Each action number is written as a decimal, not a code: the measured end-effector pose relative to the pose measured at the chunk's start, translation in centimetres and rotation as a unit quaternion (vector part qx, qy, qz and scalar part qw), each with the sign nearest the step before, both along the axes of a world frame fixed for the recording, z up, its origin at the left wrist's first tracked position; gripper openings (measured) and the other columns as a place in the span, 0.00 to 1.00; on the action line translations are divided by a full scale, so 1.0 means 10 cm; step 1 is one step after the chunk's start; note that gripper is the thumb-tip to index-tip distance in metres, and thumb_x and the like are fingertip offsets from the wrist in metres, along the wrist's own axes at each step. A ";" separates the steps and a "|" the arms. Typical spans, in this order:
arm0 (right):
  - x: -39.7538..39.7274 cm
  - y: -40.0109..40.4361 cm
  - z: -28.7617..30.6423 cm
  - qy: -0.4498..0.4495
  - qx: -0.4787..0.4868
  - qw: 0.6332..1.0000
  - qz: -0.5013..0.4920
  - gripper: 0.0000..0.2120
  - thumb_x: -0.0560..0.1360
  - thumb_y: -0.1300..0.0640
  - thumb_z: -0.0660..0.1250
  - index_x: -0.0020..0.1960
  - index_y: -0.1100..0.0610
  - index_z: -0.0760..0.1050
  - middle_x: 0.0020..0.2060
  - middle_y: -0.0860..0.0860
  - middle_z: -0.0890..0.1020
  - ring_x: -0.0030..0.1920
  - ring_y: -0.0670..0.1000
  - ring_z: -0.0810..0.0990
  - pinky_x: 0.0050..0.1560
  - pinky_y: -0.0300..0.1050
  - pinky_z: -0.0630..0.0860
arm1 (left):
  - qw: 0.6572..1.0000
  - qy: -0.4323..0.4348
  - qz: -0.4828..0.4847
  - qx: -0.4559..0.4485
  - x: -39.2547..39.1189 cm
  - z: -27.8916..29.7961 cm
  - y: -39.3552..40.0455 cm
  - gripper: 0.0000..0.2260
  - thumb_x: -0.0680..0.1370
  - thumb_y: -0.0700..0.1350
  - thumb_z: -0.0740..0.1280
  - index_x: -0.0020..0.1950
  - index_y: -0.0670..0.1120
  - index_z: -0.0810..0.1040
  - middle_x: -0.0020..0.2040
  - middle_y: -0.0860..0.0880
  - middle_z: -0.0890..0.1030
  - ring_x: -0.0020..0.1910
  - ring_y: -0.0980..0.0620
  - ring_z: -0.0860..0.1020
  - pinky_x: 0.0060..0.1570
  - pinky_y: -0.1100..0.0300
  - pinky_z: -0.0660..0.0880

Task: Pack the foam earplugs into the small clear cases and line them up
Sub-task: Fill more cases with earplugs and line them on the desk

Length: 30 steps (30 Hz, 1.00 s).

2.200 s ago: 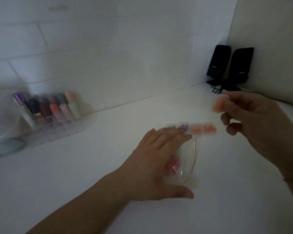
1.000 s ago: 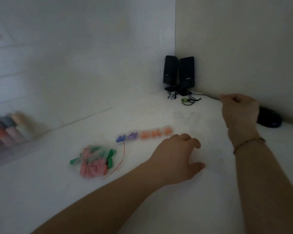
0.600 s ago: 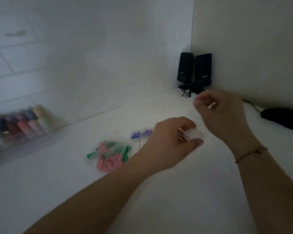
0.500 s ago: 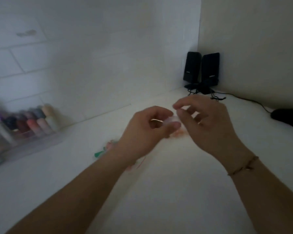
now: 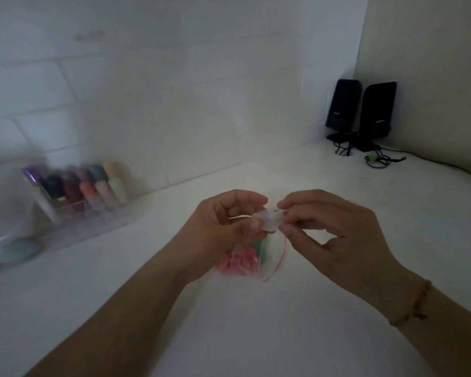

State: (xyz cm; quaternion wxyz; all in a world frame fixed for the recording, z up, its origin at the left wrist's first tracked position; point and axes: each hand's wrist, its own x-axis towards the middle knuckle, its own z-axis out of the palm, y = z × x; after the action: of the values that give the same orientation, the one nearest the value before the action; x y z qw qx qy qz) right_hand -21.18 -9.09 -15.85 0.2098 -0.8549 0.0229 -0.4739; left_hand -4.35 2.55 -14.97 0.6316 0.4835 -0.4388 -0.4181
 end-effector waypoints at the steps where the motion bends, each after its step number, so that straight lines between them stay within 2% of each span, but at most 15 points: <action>1: 0.02 0.00 -0.01 0.001 -0.009 1.000 -0.002 0.01 0.70 0.67 0.73 0.41 0.64 0.81 0.44 0.52 0.82 0.45 0.44 0.81 0.46 0.29 0.77 | 1.000 -0.004 0.002 0.003 0.01 -0.02 0.01 0.22 0.63 0.51 0.81 0.53 0.44 0.82 0.50 0.42 0.84 0.49 0.43 0.82 0.53 0.51 0.80; 4: 0.05 0.02 0.00 0.005 -0.042 0.999 -0.007 0.02 0.70 0.69 0.72 0.39 0.65 0.80 0.42 0.53 0.82 0.42 0.45 0.80 0.44 0.30 0.77 | 1.000 0.000 0.000 0.007 0.02 -0.05 0.05 0.22 0.62 0.49 0.80 0.53 0.44 0.83 0.49 0.42 0.84 0.49 0.44 0.83 0.53 0.51 0.80; 6: 0.06 0.03 0.02 0.008 -0.073 0.997 -0.017 0.03 0.70 0.69 0.71 0.38 0.65 0.80 0.41 0.54 0.82 0.41 0.46 0.79 0.44 0.31 0.77 | 1.000 0.009 0.012 0.010 0.03 -0.07 0.06 0.19 0.64 0.42 0.81 0.52 0.43 0.82 0.48 0.42 0.85 0.47 0.46 0.83 0.50 0.53 0.80; 8: 0.07 0.04 0.03 0.011 -0.100 0.995 -0.024 0.03 0.70 0.68 0.70 0.37 0.64 0.79 0.40 0.54 0.81 0.40 0.46 0.79 0.44 0.31 0.76 | 0.999 0.017 0.030 0.014 0.01 -0.07 0.06 0.15 0.66 0.36 0.75 0.52 0.43 0.81 0.47 0.43 0.85 0.46 0.47 0.84 0.48 0.55 0.81; 12: 0.06 0.04 0.03 0.015 -0.092 0.996 -0.018 0.04 0.71 0.67 0.70 0.37 0.64 0.79 0.40 0.53 0.81 0.39 0.46 0.79 0.44 0.33 0.75 | 0.999 0.036 0.026 0.005 -0.01 -0.06 0.06 0.16 0.63 0.39 0.79 0.50 0.44 0.83 0.46 0.42 0.85 0.45 0.47 0.84 0.47 0.55 0.81; 14: 0.07 0.04 0.03 0.014 -0.083 0.996 -0.022 0.04 0.70 0.66 0.70 0.37 0.63 0.79 0.40 0.53 0.81 0.39 0.46 0.78 0.41 0.35 0.75 | 0.999 0.030 0.025 0.009 -0.03 -0.06 0.07 0.16 0.65 0.39 0.78 0.50 0.44 0.83 0.47 0.42 0.85 0.45 0.46 0.84 0.49 0.50 0.81; 17: 0.06 0.05 0.04 0.015 -0.085 0.996 -0.031 0.06 0.72 0.63 0.69 0.37 0.62 0.78 0.40 0.52 0.81 0.38 0.48 0.79 0.39 0.38 0.75 | 0.999 0.031 0.029 0.023 -0.05 -0.07 0.06 0.18 0.65 0.39 0.78 0.53 0.45 0.82 0.49 0.42 0.85 0.49 0.42 0.82 0.56 0.34 0.72; 18: 0.06 0.05 0.04 0.013 -0.079 0.996 -0.032 0.06 0.72 0.63 0.69 0.37 0.62 0.79 0.41 0.52 0.81 0.37 0.48 0.79 0.39 0.38 0.75 | 0.999 0.030 0.022 0.022 -0.05 -0.06 0.06 0.19 0.65 0.38 0.78 0.55 0.46 0.81 0.50 0.42 0.85 0.50 0.42 0.82 0.56 0.34 0.72; 20: 0.06 0.07 0.04 0.004 -0.055 0.998 -0.032 0.06 0.73 0.61 0.68 0.39 0.61 0.80 0.42 0.51 0.82 0.39 0.46 0.79 0.40 0.35 0.73 | 1.000 -0.008 0.010 0.013 -0.07 -0.05 0.06 0.24 0.65 0.32 0.77 0.59 0.45 0.78 0.49 0.43 0.84 0.49 0.45 0.82 0.50 0.46 0.79; 22: 0.08 0.10 0.03 0.012 -0.044 0.998 -0.037 0.05 0.75 0.59 0.68 0.42 0.58 0.81 0.44 0.48 0.82 0.41 0.42 0.78 0.43 0.27 0.68 | 0.998 -0.070 -0.006 0.004 -0.13 -0.05 0.06 0.27 0.65 0.26 0.74 0.61 0.42 0.76 0.48 0.43 0.84 0.46 0.49 0.83 0.44 0.58 0.79; 24: 0.09 0.13 0.01 0.031 -0.059 0.997 -0.038 0.05 0.76 0.59 0.67 0.46 0.56 0.82 0.46 0.46 0.83 0.43 0.37 0.78 0.44 0.24 0.65 | 0.994 -0.105 -0.011 -0.004 -0.14 -0.05 0.07 0.26 0.65 0.24 0.73 0.61 0.40 0.76 0.47 0.44 0.84 0.46 0.50 0.82 0.43 0.60 0.79; 26: 0.08 0.13 0.01 0.021 -0.041 0.999 -0.021 0.08 0.77 0.58 0.65 0.48 0.58 0.82 0.49 0.49 0.82 0.45 0.39 0.79 0.43 0.24 0.67 | 0.994 -0.107 -0.001 -0.015 -0.05 -0.03 0.07 0.21 0.67 0.27 0.73 0.57 0.41 0.79 0.48 0.45 0.84 0.46 0.49 0.82 0.44 0.58 0.79; 28: 0.03 0.10 0.03 -0.003 0.001 1.000 -0.016 0.10 0.78 0.57 0.64 0.46 0.59 0.82 0.48 0.49 0.81 0.40 0.44 0.79 0.37 0.29 0.70 | 0.997 -0.073 0.031 -0.017 0.12 0.00 0.09 0.16 0.67 0.31 0.71 0.53 0.43 0.81 0.47 0.47 0.84 0.43 0.51 0.81 0.43 0.59 0.79; 30: -0.01 0.03 0.04 0.015 0.030 0.999 -0.033 0.10 0.77 0.53 0.64 0.42 0.54 0.82 0.41 0.43 0.81 0.33 0.45 0.77 0.32 0.31 0.68 | 0.996 -0.058 0.066 0.000 0.32 0.03 0.12 0.14 0.67 0.33 0.72 0.51 0.42 0.81 0.45 0.48 0.85 0.39 0.54 0.81 0.39 0.63 0.77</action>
State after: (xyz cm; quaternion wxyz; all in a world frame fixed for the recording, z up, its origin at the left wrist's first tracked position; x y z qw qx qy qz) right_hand -21.27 -8.76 -15.48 0.2190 -0.8541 0.0680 -0.4668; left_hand -1.16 3.80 -14.65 0.6312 0.5345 -0.4421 -0.3470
